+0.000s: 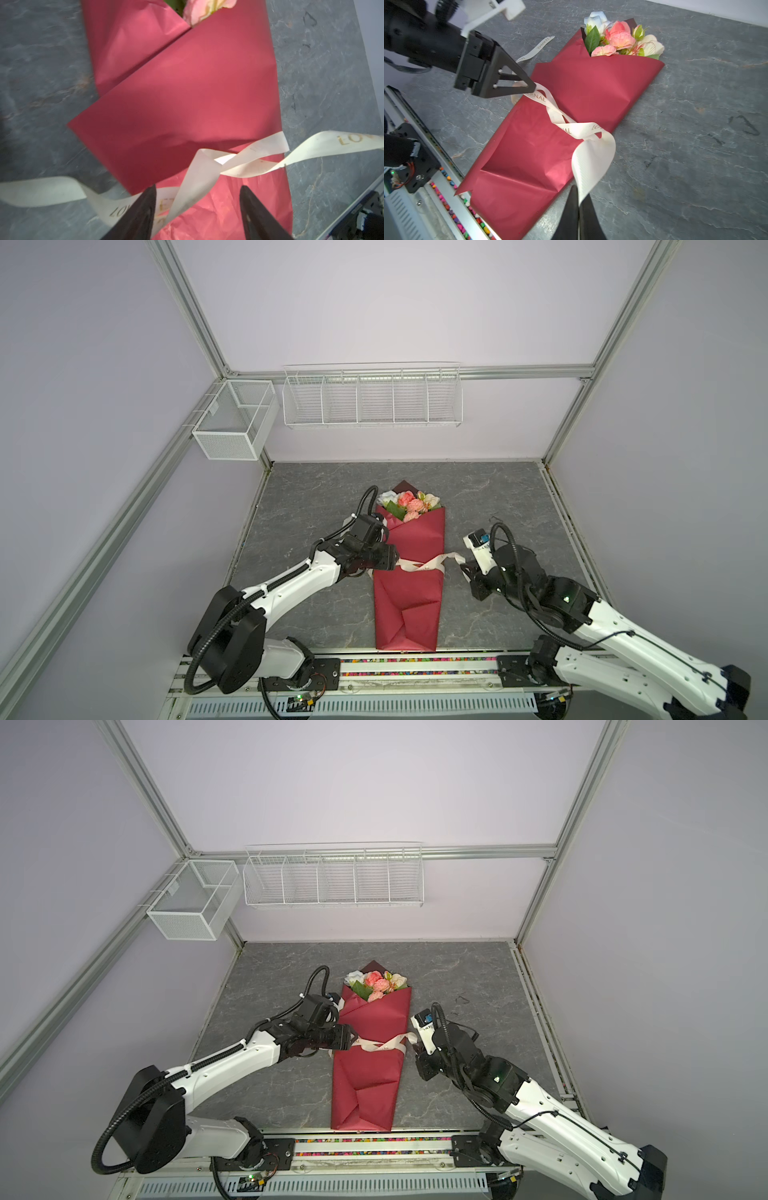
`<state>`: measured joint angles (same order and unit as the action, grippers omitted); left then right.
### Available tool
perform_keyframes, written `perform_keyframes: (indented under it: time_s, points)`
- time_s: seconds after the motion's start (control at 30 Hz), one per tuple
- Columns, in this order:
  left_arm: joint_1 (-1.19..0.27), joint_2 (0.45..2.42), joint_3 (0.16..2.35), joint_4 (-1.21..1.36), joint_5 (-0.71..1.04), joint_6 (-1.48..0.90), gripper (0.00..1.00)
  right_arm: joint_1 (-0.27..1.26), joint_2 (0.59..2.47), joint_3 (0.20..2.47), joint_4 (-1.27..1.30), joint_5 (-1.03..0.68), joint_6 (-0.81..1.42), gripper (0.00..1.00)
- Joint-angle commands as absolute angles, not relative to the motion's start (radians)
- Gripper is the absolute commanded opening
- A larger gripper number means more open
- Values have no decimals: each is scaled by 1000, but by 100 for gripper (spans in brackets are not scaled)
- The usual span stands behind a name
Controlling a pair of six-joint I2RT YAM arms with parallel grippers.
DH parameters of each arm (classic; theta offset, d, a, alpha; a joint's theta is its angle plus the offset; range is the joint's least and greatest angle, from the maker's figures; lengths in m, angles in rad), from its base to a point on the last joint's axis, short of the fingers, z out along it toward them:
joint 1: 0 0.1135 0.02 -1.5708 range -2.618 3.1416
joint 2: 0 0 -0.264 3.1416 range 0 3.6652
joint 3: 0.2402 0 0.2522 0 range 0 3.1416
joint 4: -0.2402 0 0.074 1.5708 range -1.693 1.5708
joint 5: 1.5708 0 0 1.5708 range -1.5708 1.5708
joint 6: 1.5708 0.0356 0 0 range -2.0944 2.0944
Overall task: Tie the bouquet of fake flowers
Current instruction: 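Pull the ribbon ends apart outward with both grippers to tighten the knot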
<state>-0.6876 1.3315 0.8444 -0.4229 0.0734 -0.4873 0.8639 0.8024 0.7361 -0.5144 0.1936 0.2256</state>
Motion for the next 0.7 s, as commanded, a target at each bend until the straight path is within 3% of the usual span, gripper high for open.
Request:
perform_keyframes:
  time_s: [0.0,0.13,0.27,0.33,0.67]
  points:
    - [-680,1252,802,-534,-85,-669,71,861,801,735,-528,264,138,7]
    - [-616,1162,727,-571,-161,-781,72,861,805,742,-521,287,122,7]
    - [-447,1100,639,-505,-55,-853,72,862,819,754,-517,293,90,7]
    - [-412,1107,644,-524,-83,-868,71,861,835,765,-516,290,78,7]
    - [-338,1425,835,-553,-65,-742,51,862,907,806,-517,305,51,7]
